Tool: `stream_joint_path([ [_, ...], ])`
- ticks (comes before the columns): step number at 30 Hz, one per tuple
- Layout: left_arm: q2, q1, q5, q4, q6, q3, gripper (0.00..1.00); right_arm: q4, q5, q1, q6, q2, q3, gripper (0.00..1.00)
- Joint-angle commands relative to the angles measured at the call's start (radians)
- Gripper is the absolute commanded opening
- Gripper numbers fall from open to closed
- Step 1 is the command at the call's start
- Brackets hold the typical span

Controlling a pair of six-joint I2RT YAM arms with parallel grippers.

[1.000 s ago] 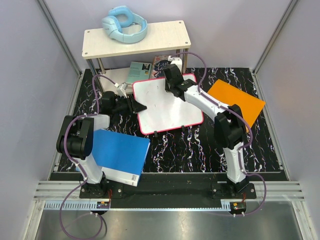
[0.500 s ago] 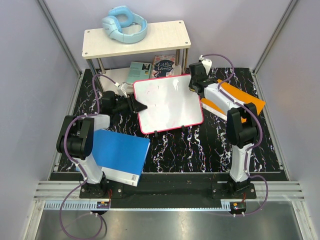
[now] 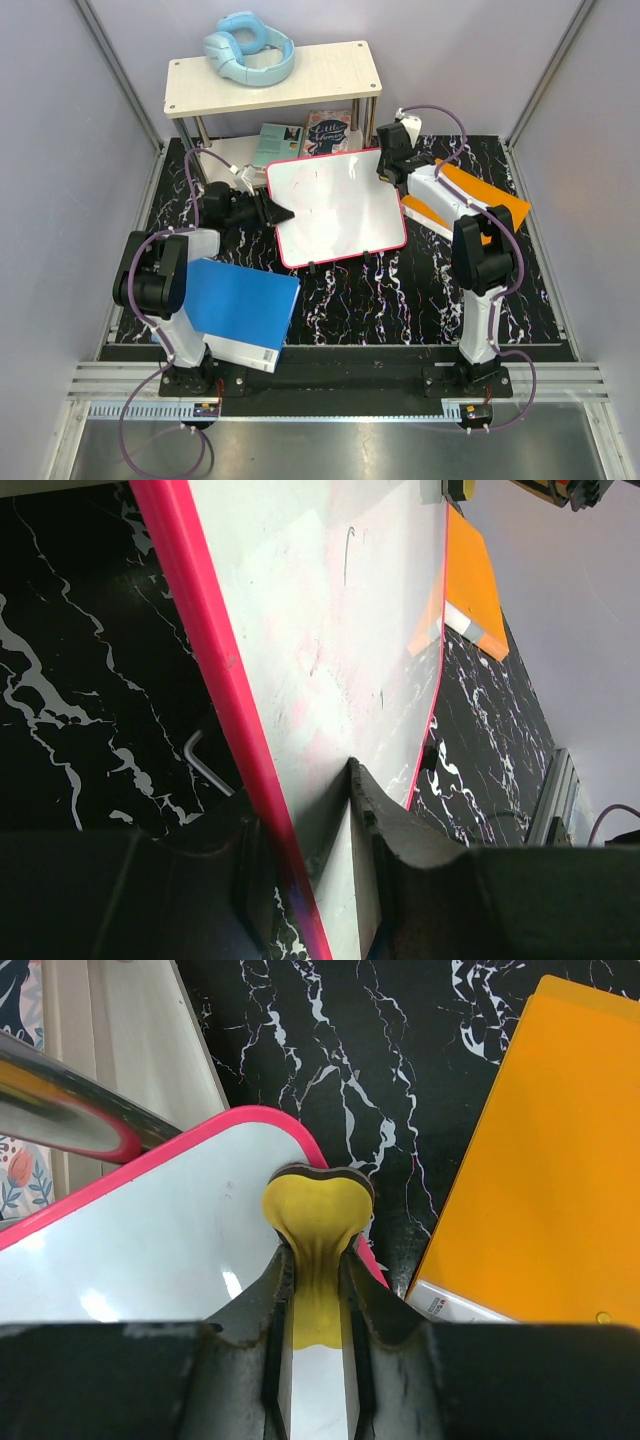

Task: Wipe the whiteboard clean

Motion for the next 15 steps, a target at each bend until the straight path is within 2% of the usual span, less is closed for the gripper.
stream_joint_path([
  [1,0.027,-0.002,-0.085,-0.097,0.144,-0.013,0.00,0.024,-0.061,-0.001,-0.013,0.035,0.061,0.00],
  [9,0.029,-0.002,-0.086,-0.097,0.144,-0.014,0.00,0.115,-0.170,0.050,0.014,-0.008,-0.050,0.00],
  [15,0.029,-0.002,-0.085,-0.097,0.144,-0.013,0.00,0.074,-0.151,0.194,-0.016,0.062,0.061,0.00],
])
